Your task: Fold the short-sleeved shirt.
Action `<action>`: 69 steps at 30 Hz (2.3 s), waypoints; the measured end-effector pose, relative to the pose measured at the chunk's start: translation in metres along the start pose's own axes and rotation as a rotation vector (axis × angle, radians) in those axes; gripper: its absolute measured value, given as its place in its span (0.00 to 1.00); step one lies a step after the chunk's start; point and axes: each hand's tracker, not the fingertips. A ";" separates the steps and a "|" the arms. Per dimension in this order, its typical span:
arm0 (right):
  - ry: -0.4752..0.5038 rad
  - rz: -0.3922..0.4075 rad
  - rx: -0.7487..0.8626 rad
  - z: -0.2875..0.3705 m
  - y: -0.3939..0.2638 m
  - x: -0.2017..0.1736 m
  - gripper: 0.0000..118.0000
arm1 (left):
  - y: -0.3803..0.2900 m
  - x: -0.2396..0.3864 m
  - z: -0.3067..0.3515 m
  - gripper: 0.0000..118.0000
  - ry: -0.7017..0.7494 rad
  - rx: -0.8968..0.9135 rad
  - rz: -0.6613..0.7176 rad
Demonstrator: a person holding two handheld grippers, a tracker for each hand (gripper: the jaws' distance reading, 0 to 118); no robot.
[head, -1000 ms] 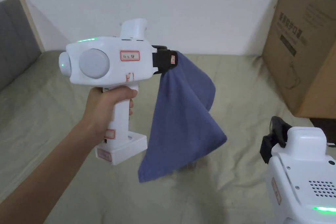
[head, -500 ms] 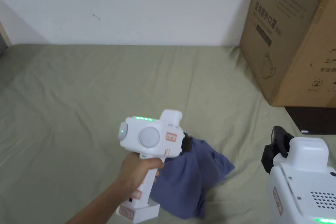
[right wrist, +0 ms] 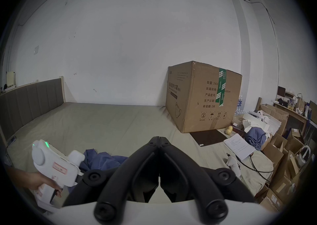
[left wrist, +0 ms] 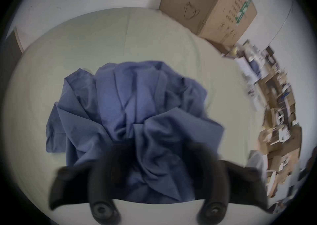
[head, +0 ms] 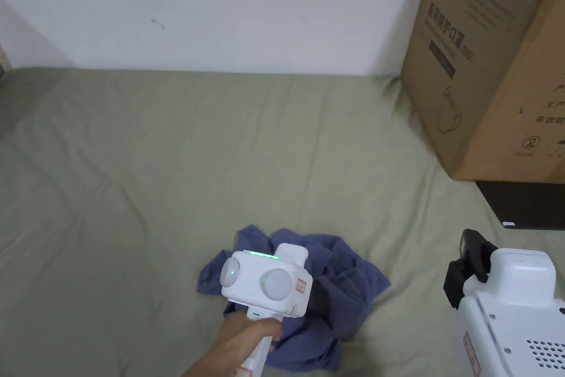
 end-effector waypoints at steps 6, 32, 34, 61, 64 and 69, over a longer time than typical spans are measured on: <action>0.006 -0.006 0.045 0.008 0.016 -0.004 0.00 | 0.008 0.002 0.099 0.81 -0.013 0.327 0.008; 0.070 -0.023 0.144 0.015 0.053 -0.031 0.00 | -0.060 -0.068 0.248 0.00 0.431 0.947 -0.014; 0.068 -0.026 0.141 0.013 0.052 -0.031 0.00 | -0.058 -0.071 0.241 0.00 0.438 0.909 -0.022; 0.001 -0.008 -0.042 -0.070 0.003 -0.007 0.00 | 0.019 -0.151 -0.014 0.81 0.380 -0.003 0.205; -0.003 -0.008 -0.060 -0.076 -0.003 -0.003 0.00 | 0.012 -0.139 -0.022 0.68 0.446 -0.036 0.152; -0.002 -0.013 -0.099 -0.091 -0.013 -0.002 0.00 | 0.010 -0.119 -0.016 0.21 0.389 0.015 0.027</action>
